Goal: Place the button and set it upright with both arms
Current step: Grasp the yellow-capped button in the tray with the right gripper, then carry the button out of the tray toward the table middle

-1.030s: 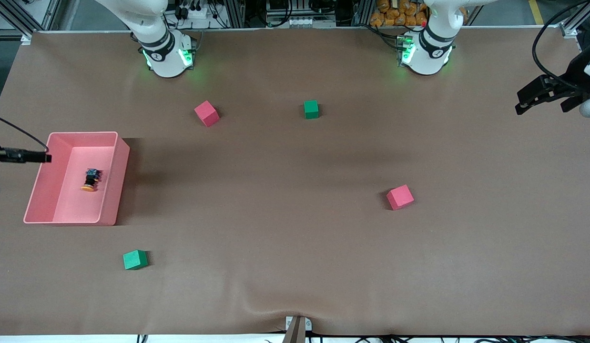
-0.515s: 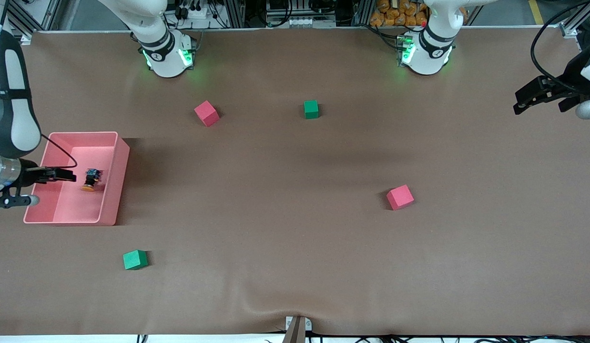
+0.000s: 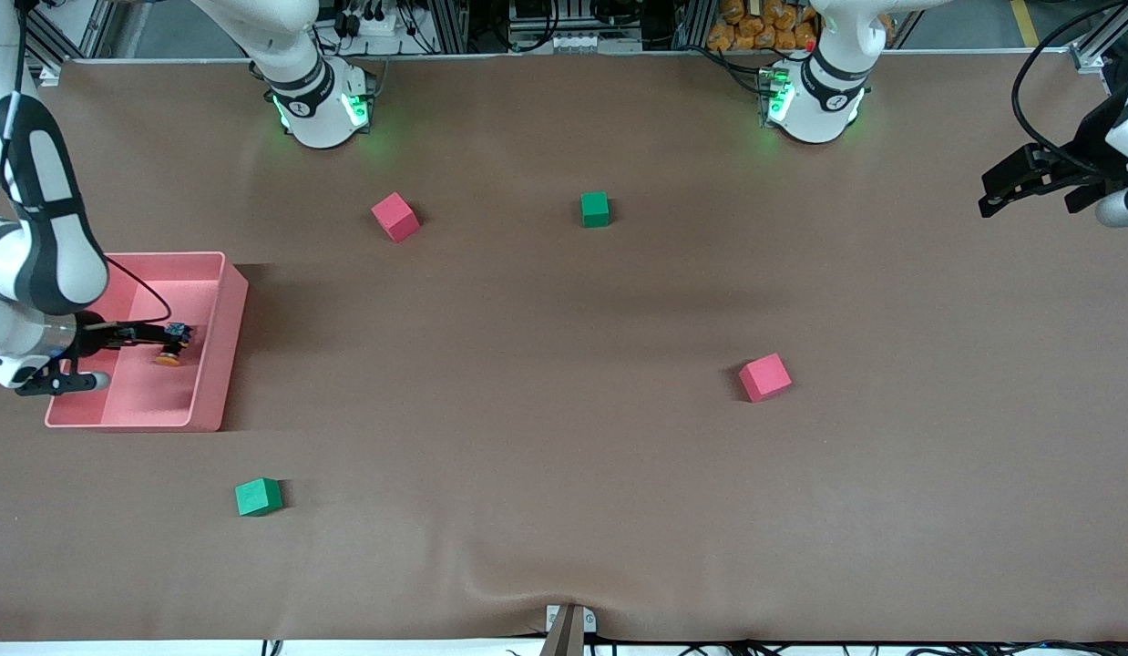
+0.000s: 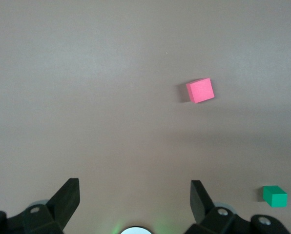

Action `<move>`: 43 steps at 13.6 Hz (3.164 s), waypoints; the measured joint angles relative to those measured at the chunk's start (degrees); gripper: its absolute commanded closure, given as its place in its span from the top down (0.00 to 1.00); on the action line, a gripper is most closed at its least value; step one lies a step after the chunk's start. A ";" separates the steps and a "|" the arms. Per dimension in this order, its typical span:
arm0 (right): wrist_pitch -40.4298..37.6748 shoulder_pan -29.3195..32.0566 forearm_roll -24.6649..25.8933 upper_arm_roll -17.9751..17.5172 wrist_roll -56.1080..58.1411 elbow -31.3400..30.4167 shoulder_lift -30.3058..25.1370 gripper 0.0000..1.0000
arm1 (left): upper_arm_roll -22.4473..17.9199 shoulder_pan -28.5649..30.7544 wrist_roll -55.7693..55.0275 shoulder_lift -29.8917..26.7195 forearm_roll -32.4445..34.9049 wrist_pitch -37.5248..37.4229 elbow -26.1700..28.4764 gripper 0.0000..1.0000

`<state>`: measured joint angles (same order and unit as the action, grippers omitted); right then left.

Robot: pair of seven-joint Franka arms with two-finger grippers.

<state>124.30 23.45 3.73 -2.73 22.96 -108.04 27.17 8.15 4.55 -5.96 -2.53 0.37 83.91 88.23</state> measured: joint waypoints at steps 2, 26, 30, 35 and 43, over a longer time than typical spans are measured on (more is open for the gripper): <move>3.00 0.00 0.00 -0.01 0.00 -1.33 1.12 1.00 | -0.02 0.02 0.00 0.09 0.00 -0.16 0.00 1.00; -1.71 1.05 -0.02 -0.44 0.33 3.37 4.61 0.00 | 0.45 -0.50 0.00 0.89 0.00 -0.53 -0.10 1.00; -9.20 0.96 -0.03 -0.88 0.59 9.86 4.35 0.00 | 0.45 -0.50 0.01 1.11 0.00 -0.57 -0.13 1.00; -16.15 -0.76 -1.59 -2.09 -0.53 12.83 3.62 0.00 | 0.53 -0.49 0.01 1.11 0.00 -0.59 -0.99 1.00; -28.32 -18.34 -14.69 -2.97 -25.05 23.98 1.35 0.00 | 0.87 -0.50 0.05 1.11 0.00 -0.74 -1.14 1.00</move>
<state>95.98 5.11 -10.96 -5.69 -2.09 -84.06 28.52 9.02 4.05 -5.91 -1.42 0.37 83.17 87.09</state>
